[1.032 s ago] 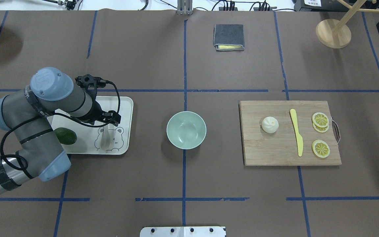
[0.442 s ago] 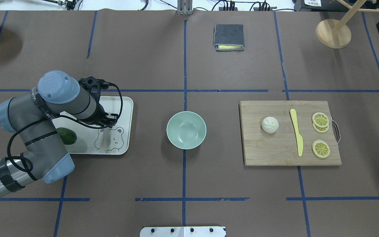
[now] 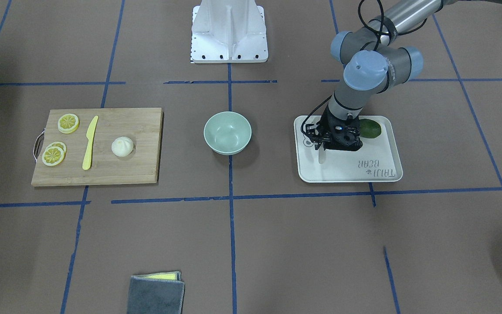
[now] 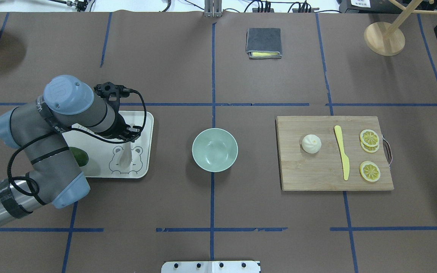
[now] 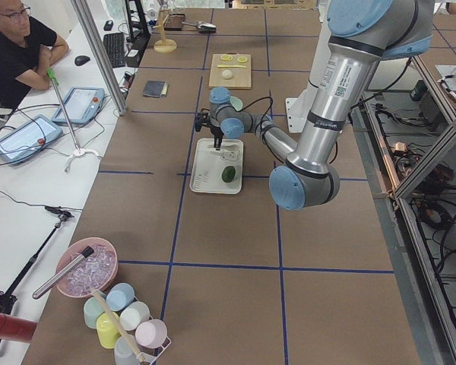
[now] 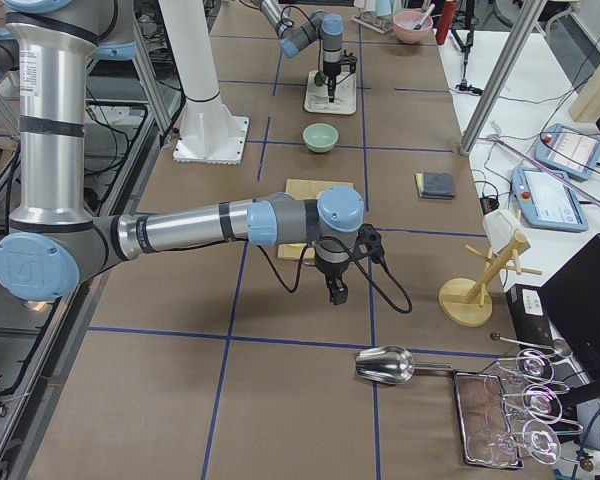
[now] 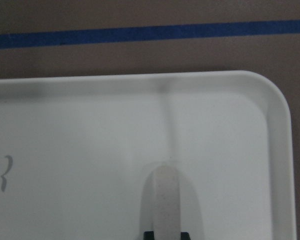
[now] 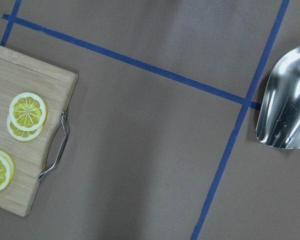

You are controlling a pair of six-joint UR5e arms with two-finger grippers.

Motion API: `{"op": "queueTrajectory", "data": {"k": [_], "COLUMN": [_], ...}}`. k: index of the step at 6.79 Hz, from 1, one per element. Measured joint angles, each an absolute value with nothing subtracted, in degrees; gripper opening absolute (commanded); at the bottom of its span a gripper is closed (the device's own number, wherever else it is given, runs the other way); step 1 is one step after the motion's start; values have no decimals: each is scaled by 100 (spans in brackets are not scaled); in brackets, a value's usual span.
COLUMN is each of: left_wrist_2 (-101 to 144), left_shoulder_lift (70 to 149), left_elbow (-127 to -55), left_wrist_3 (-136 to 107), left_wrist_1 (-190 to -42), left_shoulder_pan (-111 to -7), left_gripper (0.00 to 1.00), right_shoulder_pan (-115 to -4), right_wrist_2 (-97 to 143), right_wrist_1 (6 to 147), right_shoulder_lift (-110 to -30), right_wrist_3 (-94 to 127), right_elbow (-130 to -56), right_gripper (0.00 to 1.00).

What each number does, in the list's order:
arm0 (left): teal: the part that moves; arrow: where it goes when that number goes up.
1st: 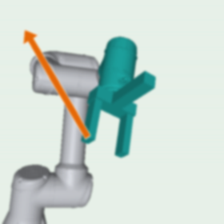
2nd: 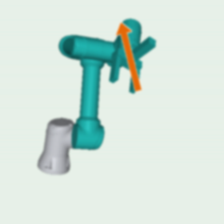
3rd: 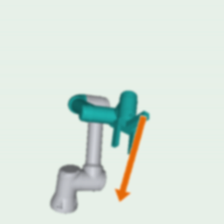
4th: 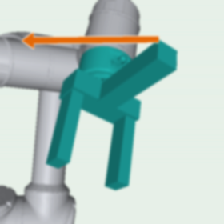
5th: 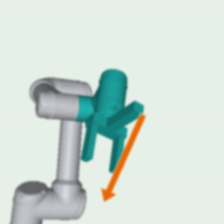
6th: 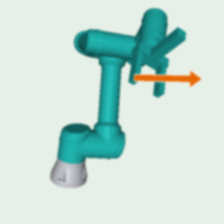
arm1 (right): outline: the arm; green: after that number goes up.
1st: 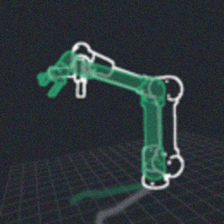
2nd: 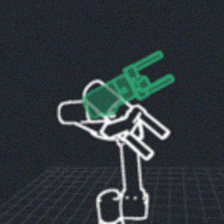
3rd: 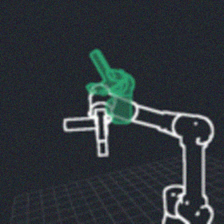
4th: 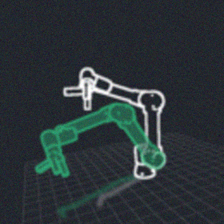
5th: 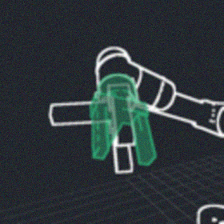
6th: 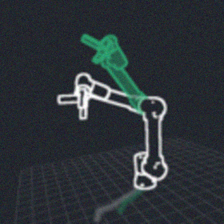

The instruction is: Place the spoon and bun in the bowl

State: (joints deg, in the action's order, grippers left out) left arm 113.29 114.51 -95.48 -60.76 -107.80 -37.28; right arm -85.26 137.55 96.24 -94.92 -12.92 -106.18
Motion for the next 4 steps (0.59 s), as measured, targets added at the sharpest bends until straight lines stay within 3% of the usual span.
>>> {"op": "queueTrajectory", "data": {"k": [4], "left_wrist_2": [10826], "left_shoulder_lift": [12941], "left_elbow": [-9152], "left_wrist_3": [-6261], "left_wrist_1": [-10754], "left_shoulder_pan": [-3382], "left_gripper": [0], "right_shoulder_pan": [-8516], "right_wrist_2": [13969], "right_wrist_1": [9622], "right_shoulder_lift": [-9492], "right_wrist_3": [-1286], "right_elbow": [-10660], "right_gripper": [100]}}
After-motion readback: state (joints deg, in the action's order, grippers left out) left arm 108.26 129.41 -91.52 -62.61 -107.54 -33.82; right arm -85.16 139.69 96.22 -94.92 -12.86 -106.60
